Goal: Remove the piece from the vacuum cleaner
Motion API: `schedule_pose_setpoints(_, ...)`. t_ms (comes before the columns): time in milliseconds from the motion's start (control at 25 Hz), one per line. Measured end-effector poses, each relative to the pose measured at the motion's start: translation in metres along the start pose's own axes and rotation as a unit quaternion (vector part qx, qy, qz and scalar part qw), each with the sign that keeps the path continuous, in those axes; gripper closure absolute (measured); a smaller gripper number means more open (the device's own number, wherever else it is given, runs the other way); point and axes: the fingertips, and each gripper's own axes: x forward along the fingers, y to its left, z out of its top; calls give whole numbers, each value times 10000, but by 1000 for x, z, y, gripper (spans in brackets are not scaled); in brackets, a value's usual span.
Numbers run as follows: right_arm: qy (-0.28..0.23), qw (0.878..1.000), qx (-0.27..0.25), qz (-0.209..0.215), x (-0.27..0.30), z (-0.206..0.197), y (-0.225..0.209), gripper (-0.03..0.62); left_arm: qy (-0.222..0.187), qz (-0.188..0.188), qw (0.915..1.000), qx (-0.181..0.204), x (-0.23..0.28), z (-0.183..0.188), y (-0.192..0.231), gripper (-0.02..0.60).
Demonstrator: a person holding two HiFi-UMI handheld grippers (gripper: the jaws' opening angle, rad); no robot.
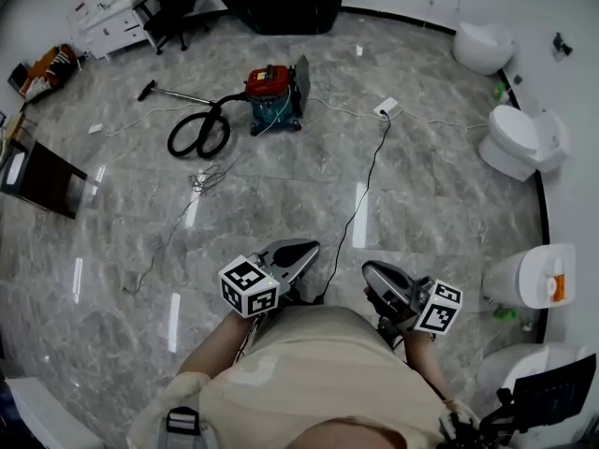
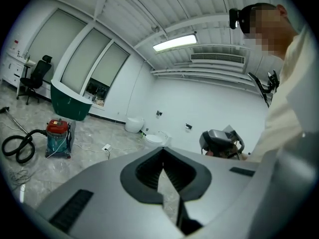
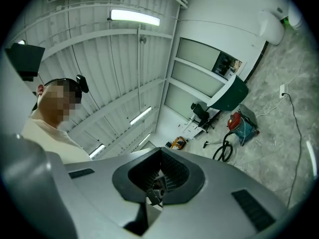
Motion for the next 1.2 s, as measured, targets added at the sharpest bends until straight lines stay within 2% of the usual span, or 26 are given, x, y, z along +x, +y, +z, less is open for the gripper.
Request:
schedule_pose_setpoints(280, 212, 9992, -131, -312, 79, 13, -21, 592, -104, -92, 9999, -46, -18, 37, 81, 578)
schedule_pose_setpoints(480, 155, 9984, -196, -505, 124, 23, -34, 592, -23, 75, 9995, 297, -26, 58, 135, 578)
schedule_pose_setpoints(720, 184, 9982, 14, -575, 176, 25, -47, 592, -134, 36, 9991, 395, -45, 74, 172, 578)
schedule_pose_setpoints(960, 379, 9975, 298, -509, 216, 19, -60, 592, -265, 388, 9984, 323, -72, 76, 210, 578)
schedule_pose_setpoints(1200, 810, 9955, 443, -228, 252, 15, -69, 592, -338, 884, 9953, 217, -95, 77, 239, 578)
